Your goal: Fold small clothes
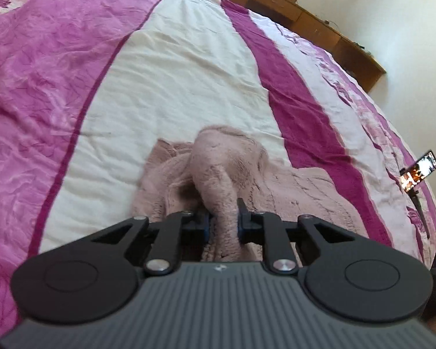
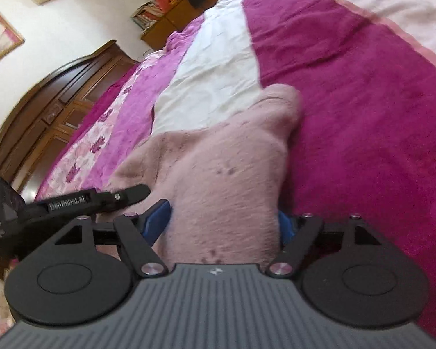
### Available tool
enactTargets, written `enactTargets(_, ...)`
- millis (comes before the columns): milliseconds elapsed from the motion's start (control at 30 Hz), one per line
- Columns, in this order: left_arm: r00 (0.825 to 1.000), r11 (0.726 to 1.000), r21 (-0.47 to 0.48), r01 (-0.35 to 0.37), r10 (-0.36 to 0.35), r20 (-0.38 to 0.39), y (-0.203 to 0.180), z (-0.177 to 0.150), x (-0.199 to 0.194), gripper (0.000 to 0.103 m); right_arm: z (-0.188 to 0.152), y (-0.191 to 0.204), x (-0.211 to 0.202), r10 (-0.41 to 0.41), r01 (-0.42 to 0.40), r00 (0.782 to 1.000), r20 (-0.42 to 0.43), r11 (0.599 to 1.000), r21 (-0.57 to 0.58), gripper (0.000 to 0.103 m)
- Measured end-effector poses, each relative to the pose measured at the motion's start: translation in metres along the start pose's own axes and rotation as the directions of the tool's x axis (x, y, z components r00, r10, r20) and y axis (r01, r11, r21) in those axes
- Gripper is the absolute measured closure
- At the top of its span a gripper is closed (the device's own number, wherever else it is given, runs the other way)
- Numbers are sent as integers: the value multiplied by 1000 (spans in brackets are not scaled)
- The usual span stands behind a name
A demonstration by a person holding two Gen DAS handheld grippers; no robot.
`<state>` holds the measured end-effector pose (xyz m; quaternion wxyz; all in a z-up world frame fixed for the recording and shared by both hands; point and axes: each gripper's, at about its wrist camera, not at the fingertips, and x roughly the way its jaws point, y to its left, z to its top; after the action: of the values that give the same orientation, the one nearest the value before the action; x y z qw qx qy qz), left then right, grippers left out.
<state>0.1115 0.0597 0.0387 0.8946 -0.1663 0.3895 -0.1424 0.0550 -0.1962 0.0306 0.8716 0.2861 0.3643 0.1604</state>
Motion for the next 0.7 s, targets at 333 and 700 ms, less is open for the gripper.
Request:
enactTargets(333,998,998,-21,-64,64,-2,47,26,-9,90,3,58,30,-116,113,993,-16,987,-113,23)
enactTargets(700,1000,1000,19,-7,7,-11,21,15,-29,81,-9,34,-4,-90,90,996,-13,996,-14,22)
